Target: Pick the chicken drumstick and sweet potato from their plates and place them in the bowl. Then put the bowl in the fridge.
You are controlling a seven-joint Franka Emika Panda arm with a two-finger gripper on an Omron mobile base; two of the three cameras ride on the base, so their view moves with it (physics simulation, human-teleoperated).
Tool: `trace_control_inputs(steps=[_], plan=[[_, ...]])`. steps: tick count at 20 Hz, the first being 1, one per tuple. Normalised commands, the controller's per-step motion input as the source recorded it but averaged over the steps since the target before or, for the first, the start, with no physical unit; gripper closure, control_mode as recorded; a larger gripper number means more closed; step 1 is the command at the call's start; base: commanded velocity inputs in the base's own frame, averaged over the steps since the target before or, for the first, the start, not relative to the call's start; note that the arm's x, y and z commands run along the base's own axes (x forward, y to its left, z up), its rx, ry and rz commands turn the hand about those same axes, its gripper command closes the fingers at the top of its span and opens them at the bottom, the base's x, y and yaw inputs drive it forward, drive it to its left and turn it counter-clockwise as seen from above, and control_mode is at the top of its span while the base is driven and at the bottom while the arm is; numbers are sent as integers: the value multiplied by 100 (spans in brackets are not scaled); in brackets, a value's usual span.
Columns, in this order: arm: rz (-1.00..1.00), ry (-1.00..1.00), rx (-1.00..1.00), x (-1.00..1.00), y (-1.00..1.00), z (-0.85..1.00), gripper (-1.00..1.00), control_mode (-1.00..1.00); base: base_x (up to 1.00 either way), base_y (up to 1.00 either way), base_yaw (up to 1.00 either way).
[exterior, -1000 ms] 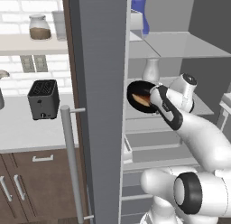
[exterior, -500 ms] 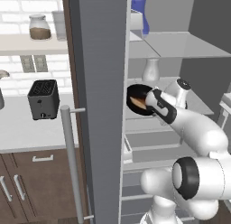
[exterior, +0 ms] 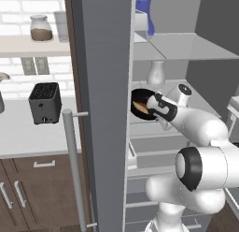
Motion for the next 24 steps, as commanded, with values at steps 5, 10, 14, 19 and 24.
trace_control_inputs(steps=[5, 10, 14, 19, 24], plan=[[0, -2, 0, 46, 0, -22, 100, -100, 0, 0, 0], [0, -1, 0, 45, 0, -32, 100, -100, 0, 0, 0], [0, -5, 0, 51, 11, -24, -100, -100, 0, 0, 0], [0, -21, 0, 6, 10, -3, -100, -100, 0, 0, 0], [-1, -9, 0, -28, -12, 46, -100, -100, 0, 0, 0]])
